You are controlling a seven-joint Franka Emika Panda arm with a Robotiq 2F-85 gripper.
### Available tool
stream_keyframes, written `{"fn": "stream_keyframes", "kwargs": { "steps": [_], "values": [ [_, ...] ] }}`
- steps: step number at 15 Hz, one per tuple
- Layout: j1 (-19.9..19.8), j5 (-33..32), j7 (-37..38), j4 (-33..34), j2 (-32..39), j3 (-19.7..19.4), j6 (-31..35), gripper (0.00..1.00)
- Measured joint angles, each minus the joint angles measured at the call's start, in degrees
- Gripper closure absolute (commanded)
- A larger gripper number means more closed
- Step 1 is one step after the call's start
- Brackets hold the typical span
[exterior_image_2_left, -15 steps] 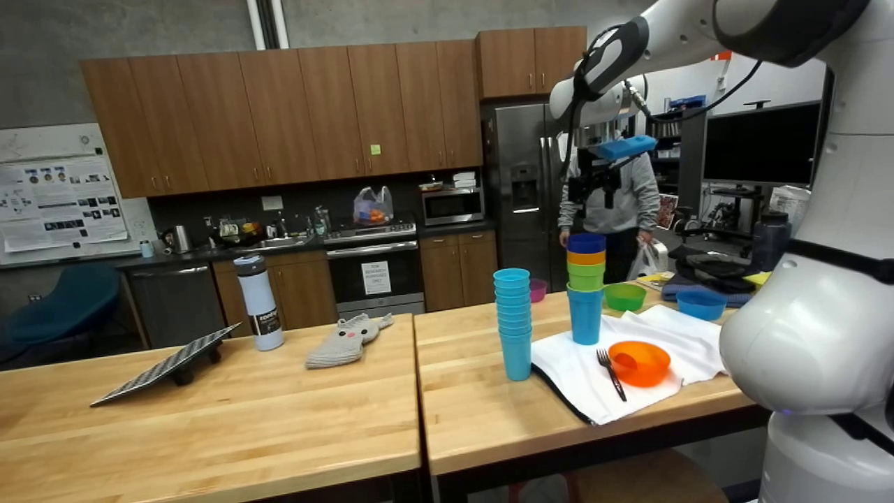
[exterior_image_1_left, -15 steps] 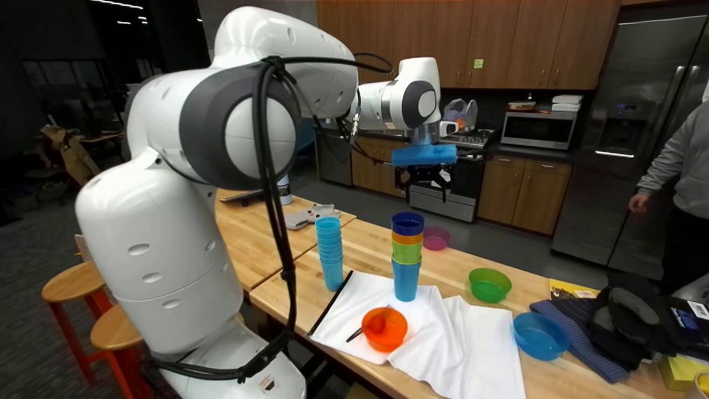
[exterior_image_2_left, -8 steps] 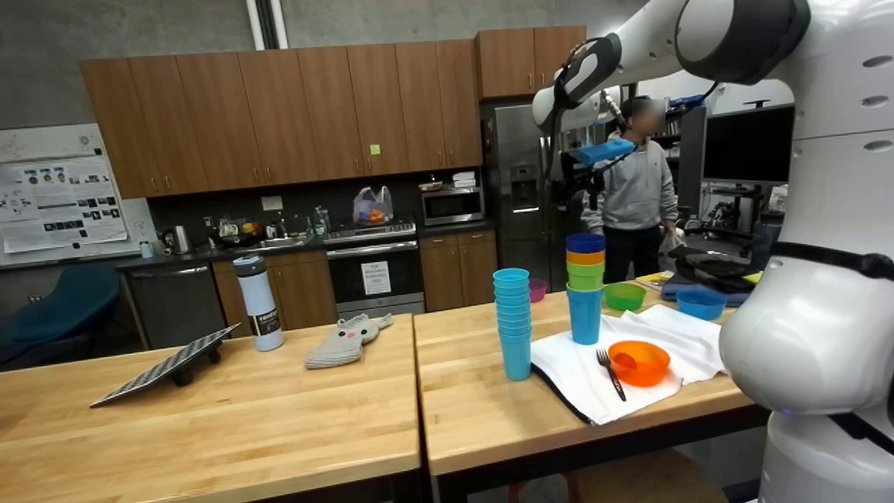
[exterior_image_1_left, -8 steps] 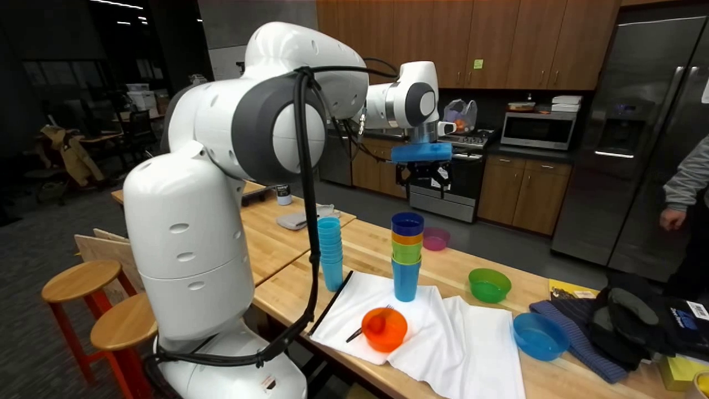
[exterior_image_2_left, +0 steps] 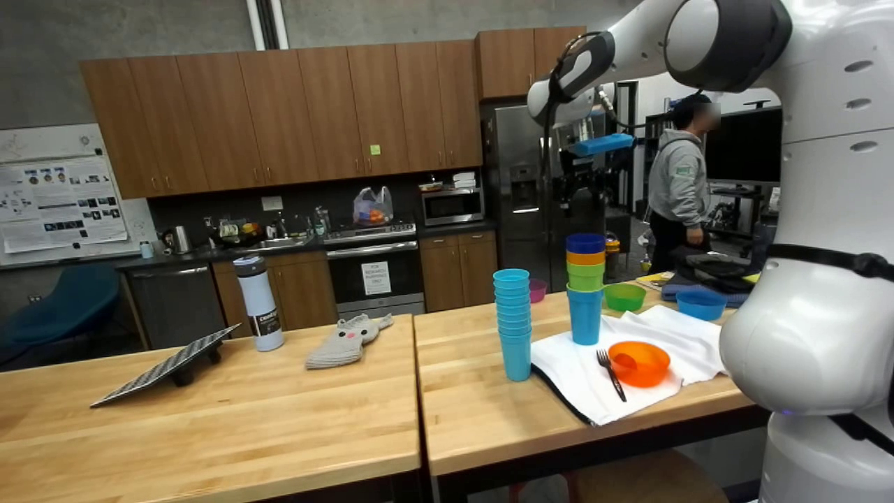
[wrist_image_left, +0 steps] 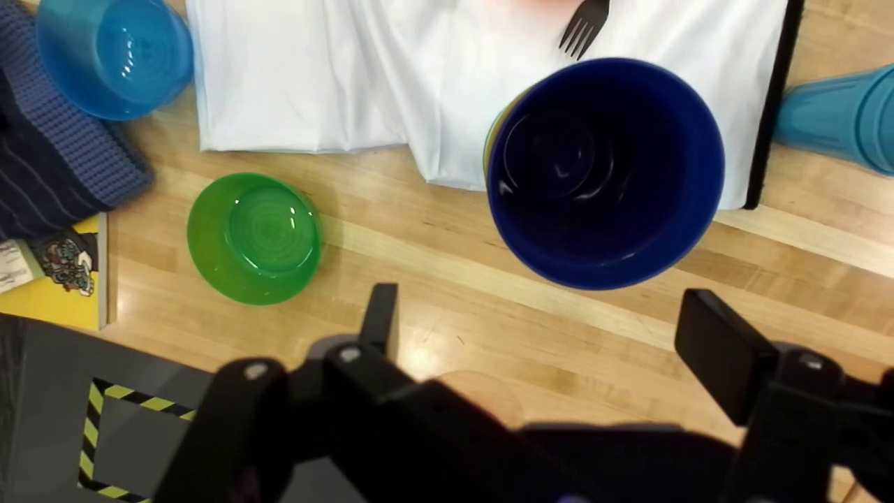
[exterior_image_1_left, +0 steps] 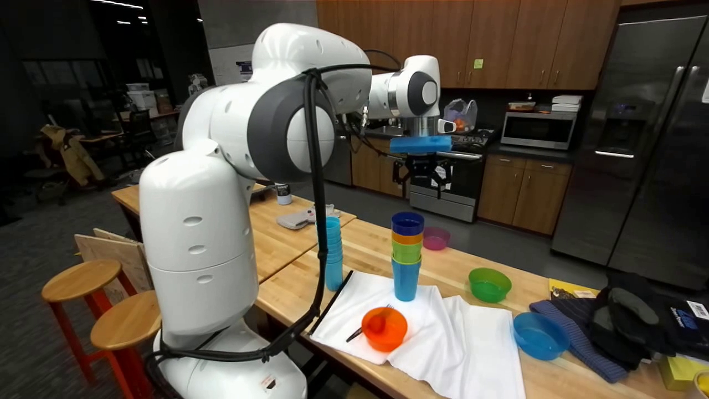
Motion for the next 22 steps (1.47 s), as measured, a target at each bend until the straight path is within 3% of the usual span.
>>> {"fn": "stream_keyframes", "kwargs": {
  "steps": [22],
  "values": [
    [-1.0, -2.4, -0.3, -2.9, -0.9, -0.1, -0.1, 0.0]
  ]
}}
